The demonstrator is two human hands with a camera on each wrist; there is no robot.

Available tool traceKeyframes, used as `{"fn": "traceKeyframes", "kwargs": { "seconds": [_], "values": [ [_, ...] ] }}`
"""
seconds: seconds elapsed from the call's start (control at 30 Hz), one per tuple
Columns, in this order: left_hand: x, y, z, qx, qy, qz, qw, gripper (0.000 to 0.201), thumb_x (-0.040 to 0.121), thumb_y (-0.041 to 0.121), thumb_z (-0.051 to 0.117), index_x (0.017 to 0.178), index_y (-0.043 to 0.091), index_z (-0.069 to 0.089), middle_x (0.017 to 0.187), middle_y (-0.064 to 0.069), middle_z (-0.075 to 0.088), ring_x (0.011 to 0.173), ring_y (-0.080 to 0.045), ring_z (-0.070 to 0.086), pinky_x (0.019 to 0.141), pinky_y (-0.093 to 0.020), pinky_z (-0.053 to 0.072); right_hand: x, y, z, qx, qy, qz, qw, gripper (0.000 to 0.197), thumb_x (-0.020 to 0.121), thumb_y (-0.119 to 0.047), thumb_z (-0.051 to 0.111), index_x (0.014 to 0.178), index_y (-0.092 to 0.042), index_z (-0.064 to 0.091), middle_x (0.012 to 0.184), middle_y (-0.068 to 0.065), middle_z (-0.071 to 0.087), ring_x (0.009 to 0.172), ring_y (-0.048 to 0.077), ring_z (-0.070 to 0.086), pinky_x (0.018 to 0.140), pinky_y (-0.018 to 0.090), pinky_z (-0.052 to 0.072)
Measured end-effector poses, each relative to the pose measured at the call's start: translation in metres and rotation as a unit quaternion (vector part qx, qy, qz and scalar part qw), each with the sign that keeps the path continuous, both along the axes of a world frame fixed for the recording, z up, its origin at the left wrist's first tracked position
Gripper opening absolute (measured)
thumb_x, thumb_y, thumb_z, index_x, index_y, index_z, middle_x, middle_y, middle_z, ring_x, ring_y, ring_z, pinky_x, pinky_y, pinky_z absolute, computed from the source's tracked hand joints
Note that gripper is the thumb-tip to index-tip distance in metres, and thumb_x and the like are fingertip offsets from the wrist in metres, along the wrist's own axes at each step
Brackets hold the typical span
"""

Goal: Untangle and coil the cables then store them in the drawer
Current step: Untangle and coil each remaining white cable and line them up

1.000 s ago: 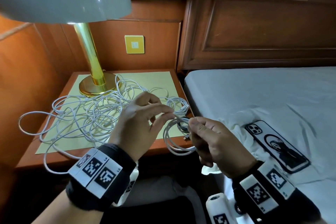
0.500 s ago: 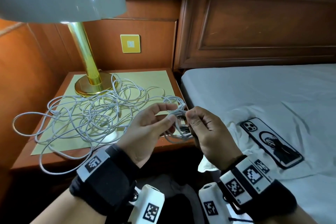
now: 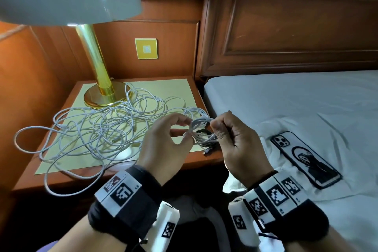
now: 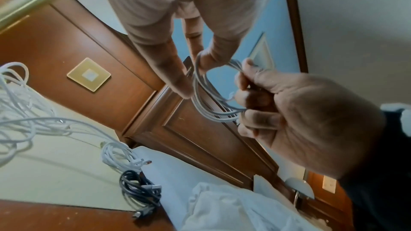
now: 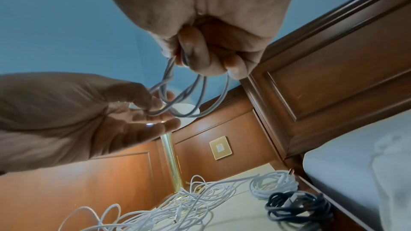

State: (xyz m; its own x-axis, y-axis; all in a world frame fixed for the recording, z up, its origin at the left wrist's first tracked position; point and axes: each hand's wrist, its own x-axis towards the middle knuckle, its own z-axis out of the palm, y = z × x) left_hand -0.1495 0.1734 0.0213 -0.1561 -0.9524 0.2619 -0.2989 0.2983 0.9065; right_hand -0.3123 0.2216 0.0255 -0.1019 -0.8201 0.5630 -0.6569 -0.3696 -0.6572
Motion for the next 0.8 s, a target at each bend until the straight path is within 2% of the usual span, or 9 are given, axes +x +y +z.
{"fn": "traceKeyframes", "kwargs": {
  "seconds": [0.1, 0.23, 0.3, 0.37, 0.43, 0.53, 0.63, 0.7, 0.8],
  "values": [
    [0.006, -0.003, 0.003, -0.023, 0.003, 0.034, 0.999, 0.021, 0.081, 0.012, 0.077, 0.082, 0.027, 0.063, 0.079, 0.008, 0.068, 0.073, -0.013, 0.070, 0.069, -0.039, 0.059, -0.002, 0.000, 0.002, -0.010, 0.041, -0.012, 0.999, 0.012, 0.099, -0.031, 0.050, 0.088, -0.028, 0.053, 0.066, -0.032, 0.054, 0.058, -0.004, 0.054, 0.051, 0.003, 0.031],
    [0.012, -0.008, 0.009, 0.011, 0.019, -0.001, 1.000, 0.015, 0.078, 0.014, 0.083, 0.074, 0.025, 0.074, 0.073, 0.006, 0.073, 0.066, -0.012, 0.070, 0.067, -0.034, 0.060, -0.006, -0.001, 0.002, -0.010, 0.038, -0.037, 0.999, 0.010, 0.098, -0.033, 0.049, 0.089, -0.034, 0.049, 0.064, -0.031, 0.055, 0.057, -0.007, 0.055, 0.049, 0.003, 0.031],
    [0.015, -0.012, 0.010, -0.063, -0.043, 0.018, 0.997, 0.016, 0.074, 0.018, 0.087, 0.073, 0.031, 0.077, 0.069, 0.014, 0.071, 0.063, -0.005, 0.063, 0.063, -0.015, 0.052, -0.005, -0.002, 0.000, -0.010, 0.038, -0.037, 0.999, 0.011, 0.100, -0.031, 0.048, 0.089, -0.032, 0.048, 0.065, -0.033, 0.054, 0.055, -0.006, 0.053, 0.048, 0.003, 0.031],
    [0.018, -0.015, 0.009, -0.152, -0.098, 0.044, 0.983, 0.014, 0.071, 0.019, 0.089, 0.076, 0.028, 0.080, 0.072, 0.017, 0.066, 0.063, -0.002, 0.058, 0.062, -0.006, 0.044, 0.000, -0.002, -0.001, -0.012, 0.048, -0.040, 0.998, 0.013, 0.102, -0.029, 0.048, 0.089, -0.031, 0.048, 0.066, -0.031, 0.054, 0.055, -0.002, 0.053, 0.049, 0.005, 0.031],
    [0.019, -0.015, 0.006, -0.200, -0.125, 0.065, 0.970, 0.013, 0.069, 0.020, 0.090, 0.078, 0.023, 0.081, 0.078, 0.011, 0.064, 0.069, -0.004, 0.057, 0.064, -0.006, 0.043, 0.004, -0.001, -0.003, -0.010, 0.039, -0.029, 0.999, 0.015, 0.102, -0.027, 0.046, 0.088, -0.028, 0.048, 0.065, -0.025, 0.053, 0.056, -0.001, 0.052, 0.049, 0.006, 0.031],
    [0.019, -0.015, 0.006, -0.199, -0.134, 0.087, 0.967, 0.013, 0.069, 0.025, 0.090, 0.079, 0.026, 0.081, 0.074, 0.015, 0.063, 0.070, -0.012, 0.060, 0.069, -0.020, 0.050, 0.009, 0.000, -0.004, 0.032, -0.063, 0.032, 0.997, 0.027, 0.104, -0.034, 0.042, 0.081, -0.020, 0.048, 0.060, -0.014, 0.044, 0.049, 0.004, 0.040, 0.050, 0.011, 0.031],
    [0.018, -0.016, 0.005, -0.092, -0.057, 0.059, 0.992, 0.013, 0.075, 0.020, 0.086, 0.085, 0.027, 0.081, 0.071, 0.024, 0.068, 0.068, 0.000, 0.067, 0.070, -0.007, 0.050, 0.016, 0.002, 0.003, 0.136, -0.304, 0.110, 0.936, 0.037, 0.100, -0.042, 0.045, 0.075, -0.016, 0.046, 0.062, -0.008, 0.039, 0.050, 0.005, 0.033, 0.043, 0.018, 0.030],
    [0.018, -0.016, 0.004, 0.008, 0.046, 0.012, 0.999, 0.022, 0.084, 0.007, 0.077, 0.090, 0.028, 0.079, 0.078, 0.012, 0.077, 0.076, -0.002, 0.072, 0.080, -0.019, 0.057, 0.019, 0.001, 0.008, 0.175, -0.428, 0.127, 0.878, 0.032, 0.091, -0.039, 0.050, 0.076, -0.011, 0.046, 0.062, -0.006, 0.039, 0.049, 0.004, 0.033, 0.039, 0.015, 0.027],
    [0.017, -0.012, 0.006, 0.111, 0.184, -0.067, 0.974, 0.025, 0.096, 0.000, 0.060, 0.097, 0.017, 0.078, 0.092, -0.011, 0.078, 0.089, -0.022, 0.072, 0.084, -0.033, 0.058, 0.017, -0.002, 0.011, 0.196, -0.530, 0.123, 0.816, 0.023, 0.087, -0.034, 0.054, 0.082, -0.011, 0.052, 0.064, -0.006, 0.044, 0.047, 0.001, 0.035, 0.034, 0.013, 0.025]
  ]
}}
